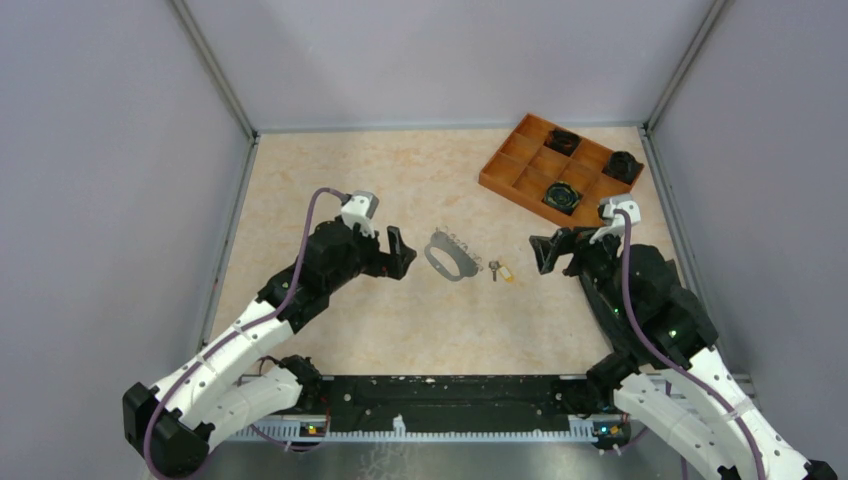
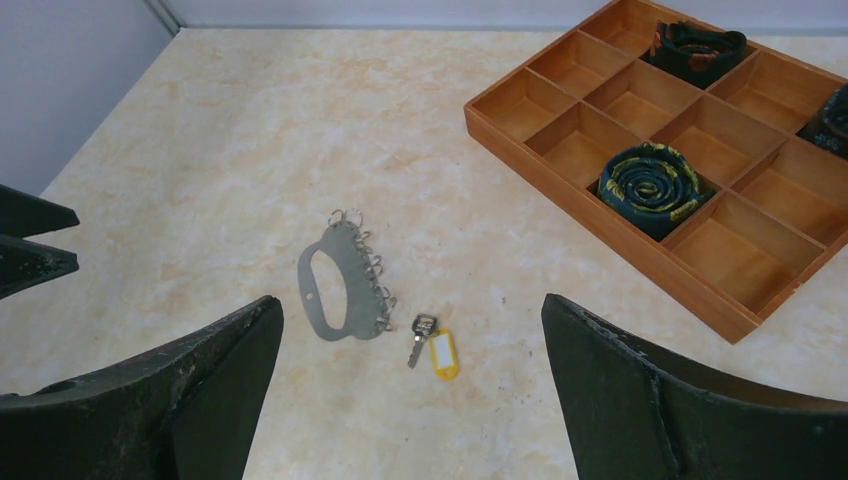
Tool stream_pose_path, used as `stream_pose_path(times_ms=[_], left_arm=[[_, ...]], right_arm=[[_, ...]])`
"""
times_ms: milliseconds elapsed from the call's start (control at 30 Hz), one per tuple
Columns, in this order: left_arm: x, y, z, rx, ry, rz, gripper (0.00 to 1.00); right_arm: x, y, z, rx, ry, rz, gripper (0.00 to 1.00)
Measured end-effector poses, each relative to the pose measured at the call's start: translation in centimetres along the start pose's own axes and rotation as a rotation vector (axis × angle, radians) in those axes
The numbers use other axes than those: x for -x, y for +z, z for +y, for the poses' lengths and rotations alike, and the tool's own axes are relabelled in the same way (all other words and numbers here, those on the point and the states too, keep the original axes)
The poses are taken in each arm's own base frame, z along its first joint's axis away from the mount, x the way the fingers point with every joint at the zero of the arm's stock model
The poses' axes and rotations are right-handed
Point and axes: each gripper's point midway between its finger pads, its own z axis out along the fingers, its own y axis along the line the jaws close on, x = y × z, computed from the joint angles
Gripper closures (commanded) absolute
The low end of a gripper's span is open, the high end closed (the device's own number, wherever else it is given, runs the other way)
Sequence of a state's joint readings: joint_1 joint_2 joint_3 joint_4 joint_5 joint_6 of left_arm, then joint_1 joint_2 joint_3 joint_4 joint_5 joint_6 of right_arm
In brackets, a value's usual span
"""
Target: Remove the keys from the keyring
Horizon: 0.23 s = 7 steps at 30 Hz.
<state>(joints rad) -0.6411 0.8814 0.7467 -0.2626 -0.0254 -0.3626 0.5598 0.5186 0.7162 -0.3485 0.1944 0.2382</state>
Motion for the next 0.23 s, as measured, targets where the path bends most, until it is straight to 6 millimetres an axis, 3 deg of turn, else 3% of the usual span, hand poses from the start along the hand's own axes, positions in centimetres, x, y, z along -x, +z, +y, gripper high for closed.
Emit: stream_pose_path(times_ms=[233], left_arm=[[-0.06, -0.01, -0.15, -0.009, 0.001, 0.003, 0.01]], right_arm=[[0.03, -0.04, -0.01, 0.0, 0.0, -0.002, 0.01]])
